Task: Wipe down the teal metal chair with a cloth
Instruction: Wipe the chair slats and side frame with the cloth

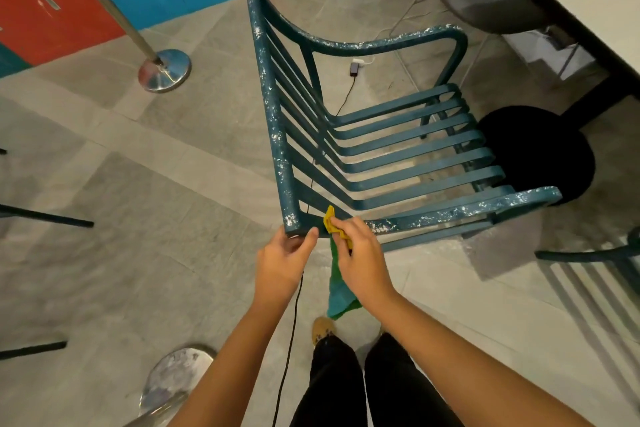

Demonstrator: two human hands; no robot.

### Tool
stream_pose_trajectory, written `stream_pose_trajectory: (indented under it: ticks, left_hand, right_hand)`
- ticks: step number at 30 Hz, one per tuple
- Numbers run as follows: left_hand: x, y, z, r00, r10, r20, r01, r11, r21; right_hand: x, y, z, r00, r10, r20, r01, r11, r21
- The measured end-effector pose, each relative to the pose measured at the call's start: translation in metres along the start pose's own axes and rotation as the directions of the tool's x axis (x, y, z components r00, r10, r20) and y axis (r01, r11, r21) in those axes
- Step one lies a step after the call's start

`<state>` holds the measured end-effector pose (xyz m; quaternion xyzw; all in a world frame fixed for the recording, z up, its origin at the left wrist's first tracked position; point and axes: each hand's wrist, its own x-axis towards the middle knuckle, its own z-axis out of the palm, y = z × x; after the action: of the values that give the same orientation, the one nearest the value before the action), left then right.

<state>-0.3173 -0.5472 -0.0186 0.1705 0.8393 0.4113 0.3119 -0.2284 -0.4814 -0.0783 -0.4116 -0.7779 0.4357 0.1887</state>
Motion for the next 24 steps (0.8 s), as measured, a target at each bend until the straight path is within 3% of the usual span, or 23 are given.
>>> stream_pose_trajectory:
  ticks: [8,13,18,21,24]
  left_hand:
    - [0.002,0.000,-0.006,0.998,-0.025,0.052,0.026,1.000,-0.014]
    - [0.004,-0.002,-0.010,0.992,-0.021,0.127,0.029,0.998,-0.061]
    - [0.009,-0.006,-0.002,0.986,-0.019,0.165,0.032,0.996,-0.081]
    - [0.013,-0.009,0.001,0.988,0.005,0.153,0.001,0.999,-0.043]
    - [0.014,-0.009,0.003,0.990,-0.010,0.138,0.014,1.000,-0.026]
  right_hand:
    - [0.008,0.024,-0.003,0.987,0.156,-0.042,-0.161,0.974,-0.158]
    - [0.022,0.028,-0.016,0.960,0.282,-0.006,-0.281,0.955,-0.093]
    - [0.013,0.005,-0.007,0.977,0.195,-0.084,-0.193,0.981,0.022]
    - [0.009,0.007,0.007,0.991,0.099,-0.092,-0.103,0.994,-0.034]
    - [0.013,0.019,0.011,0.979,0.154,-0.131,-0.166,0.983,-0.081]
